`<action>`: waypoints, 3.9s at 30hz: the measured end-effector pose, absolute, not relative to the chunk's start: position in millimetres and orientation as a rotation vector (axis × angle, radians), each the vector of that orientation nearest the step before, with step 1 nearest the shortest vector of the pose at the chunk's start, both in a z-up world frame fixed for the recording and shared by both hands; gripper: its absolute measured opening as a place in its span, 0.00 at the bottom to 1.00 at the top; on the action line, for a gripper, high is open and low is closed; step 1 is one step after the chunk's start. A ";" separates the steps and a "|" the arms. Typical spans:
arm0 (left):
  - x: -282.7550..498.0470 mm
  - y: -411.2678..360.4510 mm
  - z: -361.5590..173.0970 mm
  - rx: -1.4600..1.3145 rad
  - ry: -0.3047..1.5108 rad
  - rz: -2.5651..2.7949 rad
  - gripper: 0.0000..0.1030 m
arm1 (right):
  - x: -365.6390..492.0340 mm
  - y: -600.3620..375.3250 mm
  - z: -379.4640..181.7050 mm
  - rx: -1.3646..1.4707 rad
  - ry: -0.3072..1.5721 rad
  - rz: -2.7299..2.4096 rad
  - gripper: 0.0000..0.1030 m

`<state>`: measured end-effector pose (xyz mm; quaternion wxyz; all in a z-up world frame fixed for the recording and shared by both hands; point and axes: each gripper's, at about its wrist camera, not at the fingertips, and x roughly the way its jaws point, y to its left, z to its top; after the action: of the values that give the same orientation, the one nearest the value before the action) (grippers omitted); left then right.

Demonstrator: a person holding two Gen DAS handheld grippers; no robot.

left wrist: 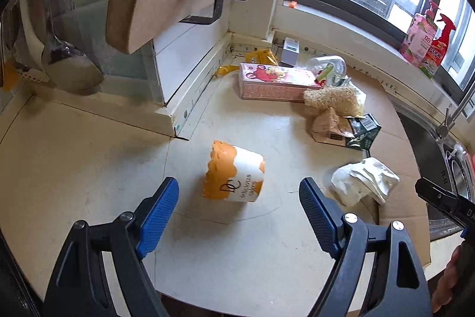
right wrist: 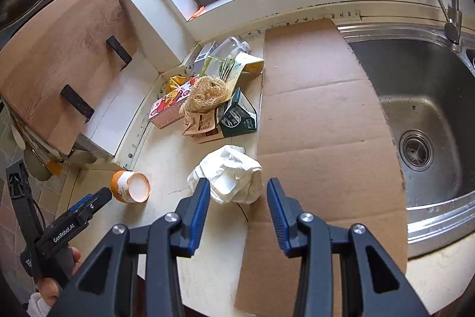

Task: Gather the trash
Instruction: 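Grasp the orange-and-white paper cake cup with the left tool while the right tool grasps the white tissue, then carry the cake cup and tissue down toward the black trash bin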

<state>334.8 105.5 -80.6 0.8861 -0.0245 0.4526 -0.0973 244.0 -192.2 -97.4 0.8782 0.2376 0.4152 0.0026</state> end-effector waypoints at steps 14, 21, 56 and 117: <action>368.4 116.7 -109.0 -0.079 1.016 -0.274 0.90 | 298.3 -159.9 -135.2 0.396 0.965 0.076 0.39; 375.7 103.1 -110.1 -0.047 1.017 -0.279 0.90 | 304.3 -149.9 -131.4 0.362 0.956 0.140 0.39; 363.4 99.1 -111.7 -0.047 1.017 -0.292 0.47 | 279.4 -133.0 -129.3 0.418 0.886 0.230 0.04; 5.1 21.4 -202.9 0.096 1.236 -0.336 0.47 | -47.2 -155.3 -244.4 0.258 1.217 0.188 0.04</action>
<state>5.1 21.4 -202.9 0.8007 0.0446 0.5765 -0.1565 -47.2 -155.3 -244.4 0.8086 0.1207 0.5691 0.0878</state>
